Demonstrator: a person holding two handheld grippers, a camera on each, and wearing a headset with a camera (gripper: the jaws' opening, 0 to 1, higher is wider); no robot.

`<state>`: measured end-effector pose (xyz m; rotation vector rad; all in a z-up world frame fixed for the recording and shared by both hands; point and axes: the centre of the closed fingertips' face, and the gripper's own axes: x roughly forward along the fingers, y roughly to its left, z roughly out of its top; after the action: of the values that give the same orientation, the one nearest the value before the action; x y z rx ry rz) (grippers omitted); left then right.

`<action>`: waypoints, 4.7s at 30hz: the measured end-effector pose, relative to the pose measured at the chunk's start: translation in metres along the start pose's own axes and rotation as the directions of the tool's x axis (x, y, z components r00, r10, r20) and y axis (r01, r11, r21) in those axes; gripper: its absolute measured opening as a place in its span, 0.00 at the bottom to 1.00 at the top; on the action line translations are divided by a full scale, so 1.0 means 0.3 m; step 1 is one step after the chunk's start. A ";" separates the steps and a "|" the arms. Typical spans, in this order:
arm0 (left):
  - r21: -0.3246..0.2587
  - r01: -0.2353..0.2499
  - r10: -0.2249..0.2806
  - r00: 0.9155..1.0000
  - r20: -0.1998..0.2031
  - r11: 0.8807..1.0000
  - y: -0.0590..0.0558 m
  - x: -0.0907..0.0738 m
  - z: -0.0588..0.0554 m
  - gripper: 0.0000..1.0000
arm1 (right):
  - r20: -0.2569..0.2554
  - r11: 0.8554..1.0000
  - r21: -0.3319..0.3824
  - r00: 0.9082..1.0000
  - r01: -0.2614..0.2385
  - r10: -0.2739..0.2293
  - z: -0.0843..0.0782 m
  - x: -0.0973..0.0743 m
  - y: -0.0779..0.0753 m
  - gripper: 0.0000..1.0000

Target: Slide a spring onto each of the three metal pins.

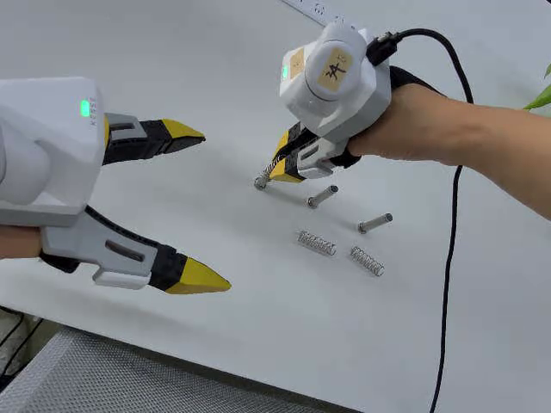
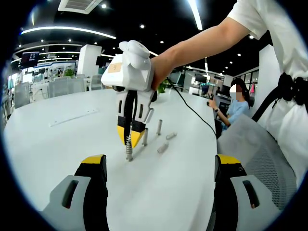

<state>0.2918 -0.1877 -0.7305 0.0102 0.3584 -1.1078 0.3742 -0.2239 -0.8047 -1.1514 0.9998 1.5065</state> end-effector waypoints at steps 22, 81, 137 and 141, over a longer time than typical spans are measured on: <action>-0.010 -0.006 0.006 1.000 0.005 1.000 0.006 -0.005 -0.008 0.91 | -0.012 1.000 -0.010 1.000 0.000 -0.001 0.003 0.033 0.011 0.07; -0.018 -0.004 0.004 1.000 0.007 1.000 0.006 -0.005 -0.012 0.90 | 0.026 1.000 0.003 1.000 0.008 -0.008 0.006 0.048 -0.006 0.20; 0.040 0.005 -0.003 0.999 -0.040 0.999 0.000 -0.005 0.028 0.90 | 0.301 0.994 0.075 0.949 0.078 -0.097 0.000 -0.149 0.049 0.74; 0.050 0.009 -0.007 0.999 -0.049 0.999 -0.002 -0.003 0.032 0.89 | 0.344 0.991 0.091 0.931 0.098 -0.124 0.001 -0.185 0.071 0.75</action>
<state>0.2936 -0.1889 -0.7210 0.0804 0.3742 -1.1260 0.3589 -0.2394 -0.7495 -0.8356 0.7275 1.5049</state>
